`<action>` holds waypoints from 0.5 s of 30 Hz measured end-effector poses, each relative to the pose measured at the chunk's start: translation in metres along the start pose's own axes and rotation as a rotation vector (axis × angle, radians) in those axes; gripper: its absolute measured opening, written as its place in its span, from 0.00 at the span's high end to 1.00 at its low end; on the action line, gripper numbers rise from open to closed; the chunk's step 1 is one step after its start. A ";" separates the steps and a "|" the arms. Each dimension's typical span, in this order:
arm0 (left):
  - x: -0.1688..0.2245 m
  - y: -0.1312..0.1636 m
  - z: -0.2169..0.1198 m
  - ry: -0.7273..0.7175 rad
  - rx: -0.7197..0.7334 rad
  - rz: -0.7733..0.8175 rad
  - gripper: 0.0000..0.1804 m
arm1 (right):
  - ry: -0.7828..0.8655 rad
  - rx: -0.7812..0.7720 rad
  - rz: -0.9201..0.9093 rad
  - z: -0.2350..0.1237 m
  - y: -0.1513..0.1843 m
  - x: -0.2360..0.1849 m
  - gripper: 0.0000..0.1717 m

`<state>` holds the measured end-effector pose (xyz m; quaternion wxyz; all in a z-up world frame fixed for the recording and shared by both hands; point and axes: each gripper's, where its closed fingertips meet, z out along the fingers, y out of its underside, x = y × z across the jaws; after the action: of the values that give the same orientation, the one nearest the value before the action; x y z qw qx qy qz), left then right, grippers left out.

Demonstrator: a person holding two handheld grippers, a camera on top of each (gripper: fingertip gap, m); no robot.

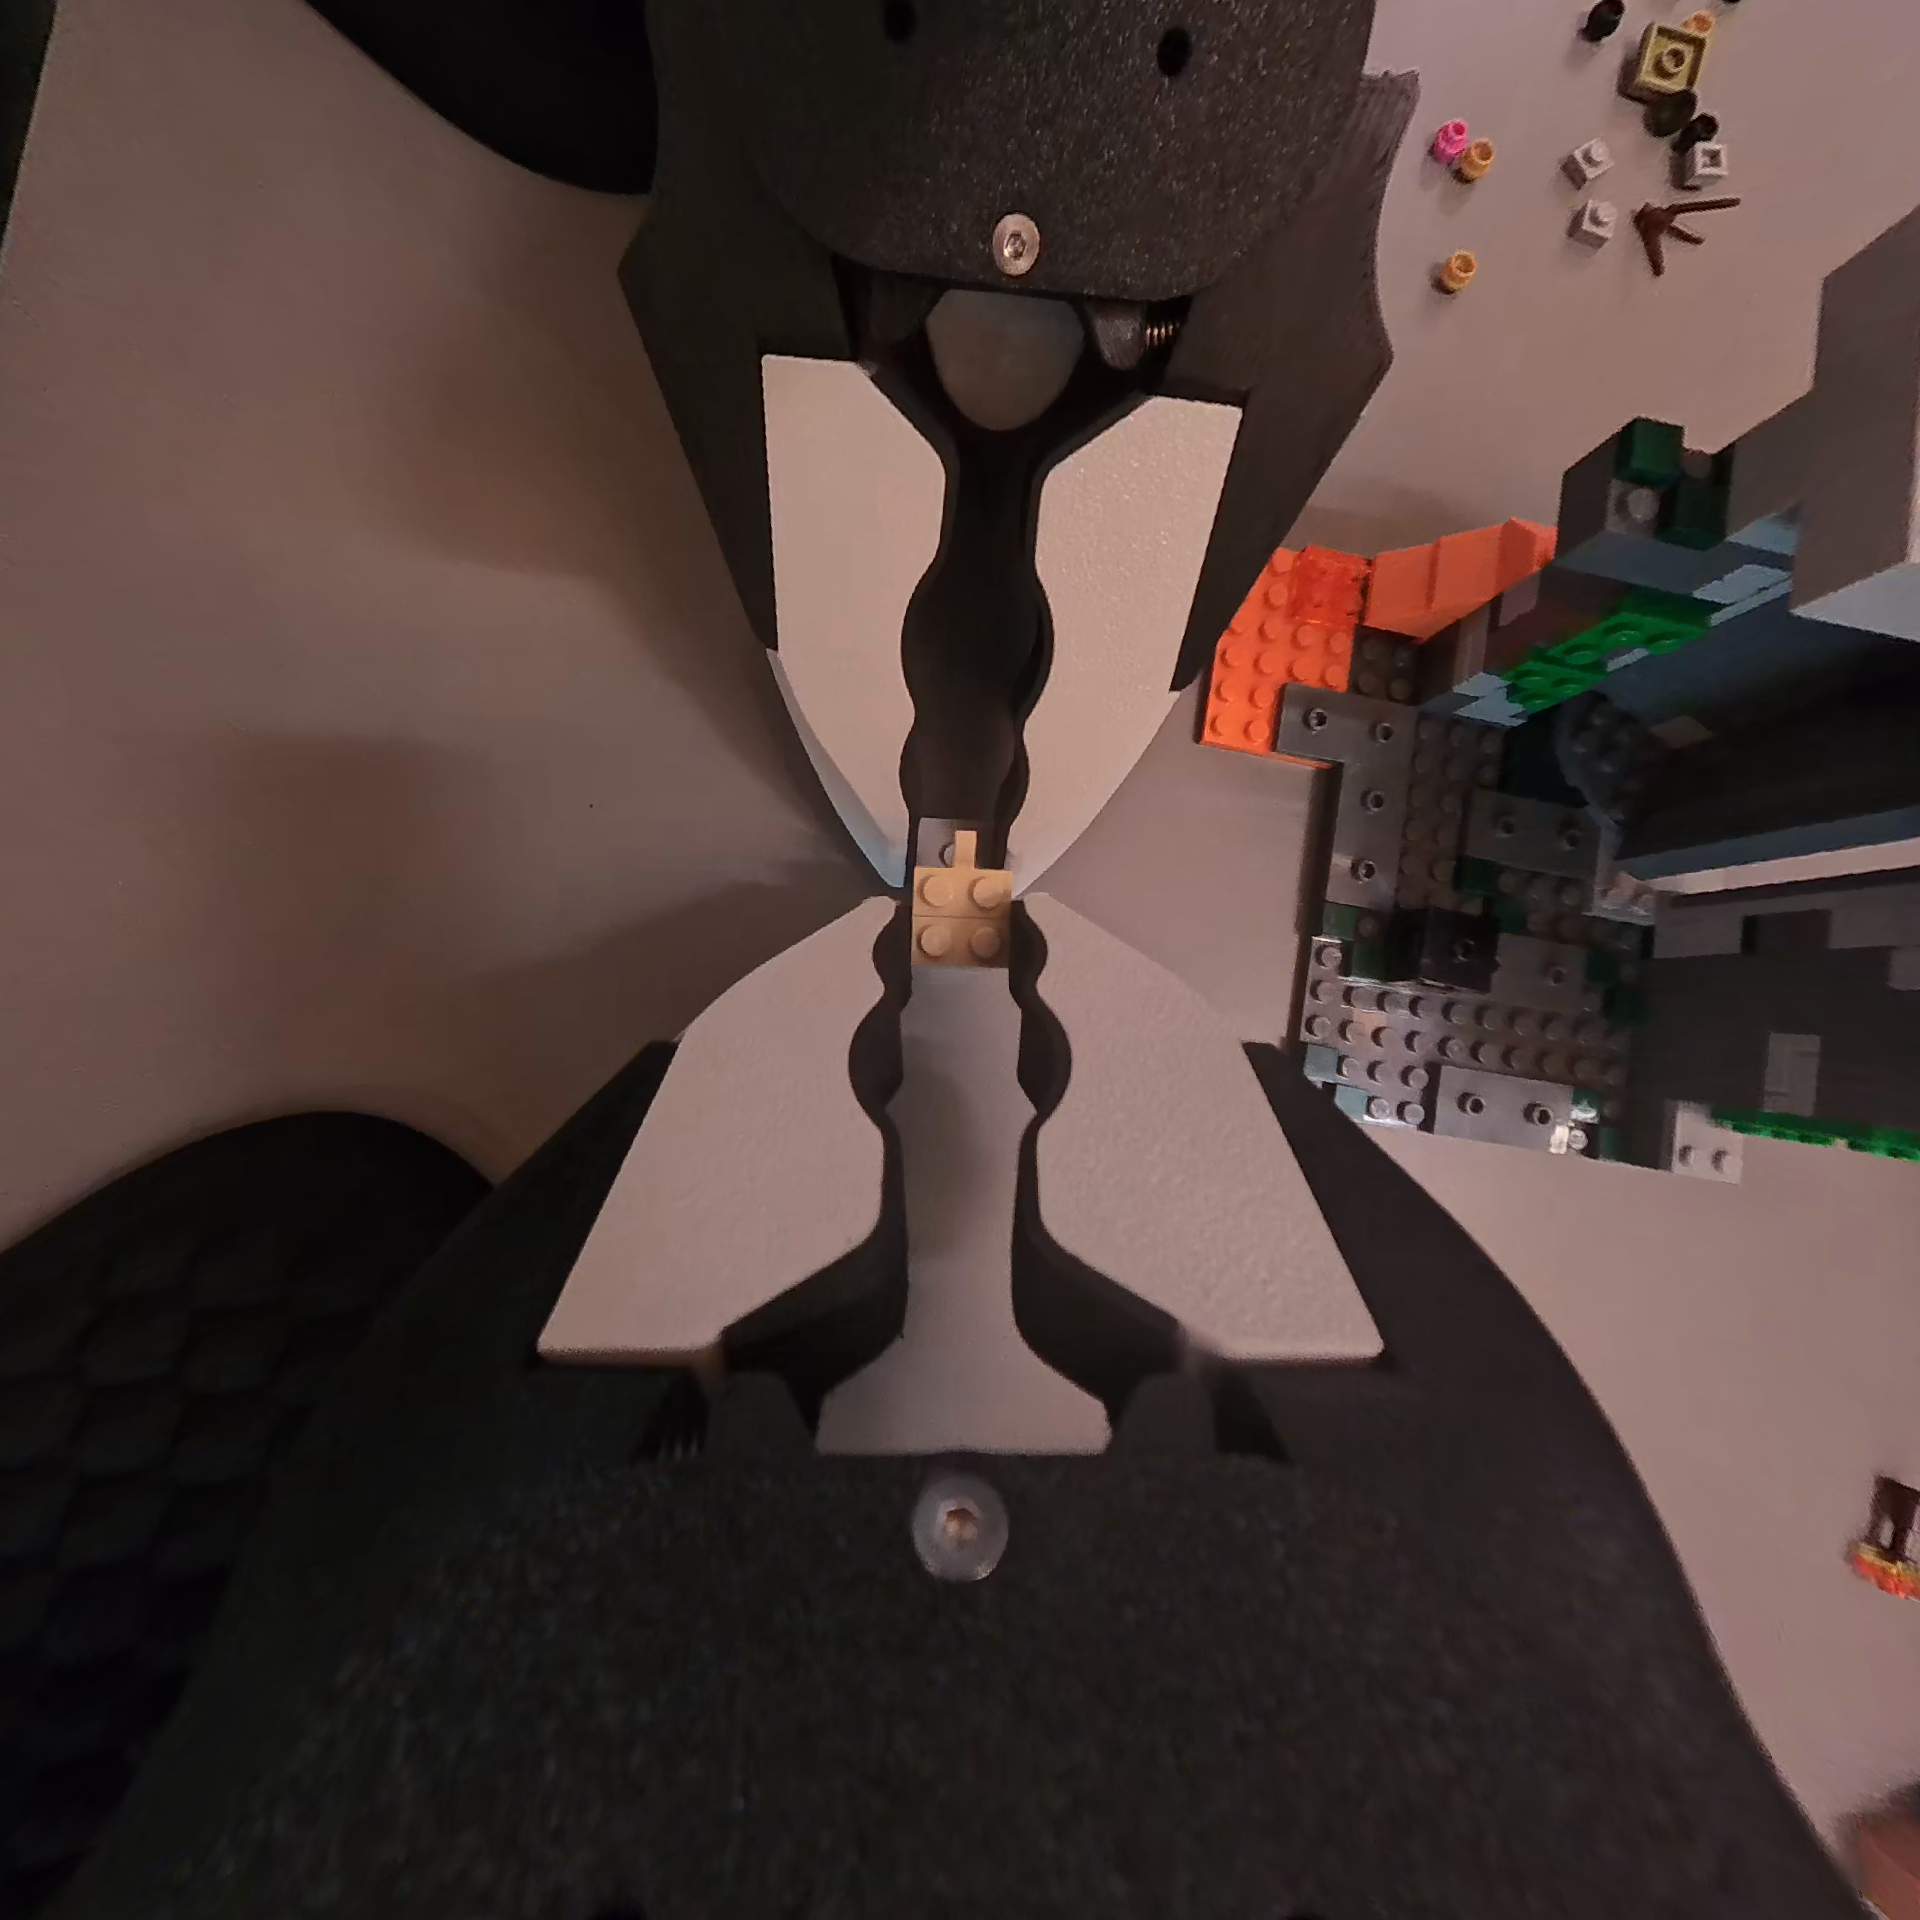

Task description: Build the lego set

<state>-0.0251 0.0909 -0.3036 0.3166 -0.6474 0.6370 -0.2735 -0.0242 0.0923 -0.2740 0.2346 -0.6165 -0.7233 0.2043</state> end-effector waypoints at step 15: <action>0.001 0.000 0.000 0.004 0.005 0.001 0.91 | 0.016 0.031 0.011 -0.005 -0.003 -0.001 0.85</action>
<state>-0.0251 0.0903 -0.3034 0.3173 -0.6458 0.6373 -0.2760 -0.0232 0.0912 -0.2682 0.2489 -0.6184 -0.7147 0.2119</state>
